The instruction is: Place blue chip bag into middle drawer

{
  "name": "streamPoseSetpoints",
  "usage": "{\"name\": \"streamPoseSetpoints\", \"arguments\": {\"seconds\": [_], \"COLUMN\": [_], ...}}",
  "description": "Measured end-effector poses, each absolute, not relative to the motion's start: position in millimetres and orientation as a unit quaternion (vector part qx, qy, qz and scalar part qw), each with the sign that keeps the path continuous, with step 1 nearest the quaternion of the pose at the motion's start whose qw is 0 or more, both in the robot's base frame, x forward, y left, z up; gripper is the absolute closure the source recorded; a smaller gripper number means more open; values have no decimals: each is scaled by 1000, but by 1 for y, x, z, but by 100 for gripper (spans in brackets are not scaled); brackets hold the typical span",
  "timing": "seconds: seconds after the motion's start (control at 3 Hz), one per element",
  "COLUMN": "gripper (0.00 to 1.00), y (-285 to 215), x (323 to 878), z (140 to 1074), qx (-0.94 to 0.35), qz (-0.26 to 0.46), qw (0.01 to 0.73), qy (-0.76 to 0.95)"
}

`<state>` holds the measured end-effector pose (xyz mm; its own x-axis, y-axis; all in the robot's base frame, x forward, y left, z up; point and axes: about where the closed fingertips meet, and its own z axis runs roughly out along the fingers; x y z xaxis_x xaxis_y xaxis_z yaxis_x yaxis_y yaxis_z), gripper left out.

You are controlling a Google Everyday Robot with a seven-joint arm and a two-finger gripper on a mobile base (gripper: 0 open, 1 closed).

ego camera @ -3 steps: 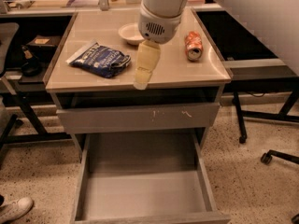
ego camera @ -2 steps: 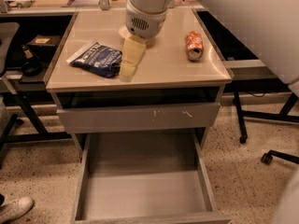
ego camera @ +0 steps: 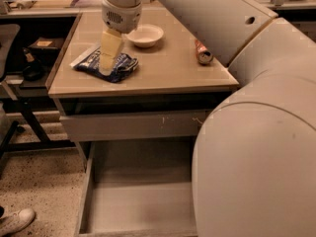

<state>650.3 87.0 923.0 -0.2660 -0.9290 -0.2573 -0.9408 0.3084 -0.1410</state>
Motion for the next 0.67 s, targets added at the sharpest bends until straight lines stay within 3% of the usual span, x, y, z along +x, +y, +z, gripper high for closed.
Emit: {"name": "streamPoseSetpoints", "arguments": {"seconds": [0.67], "gripper": [0], "y": [137], "x": [677], "z": [892], "qx": [-592], "qz": [40], "qw": [125], "qy": [795]}}
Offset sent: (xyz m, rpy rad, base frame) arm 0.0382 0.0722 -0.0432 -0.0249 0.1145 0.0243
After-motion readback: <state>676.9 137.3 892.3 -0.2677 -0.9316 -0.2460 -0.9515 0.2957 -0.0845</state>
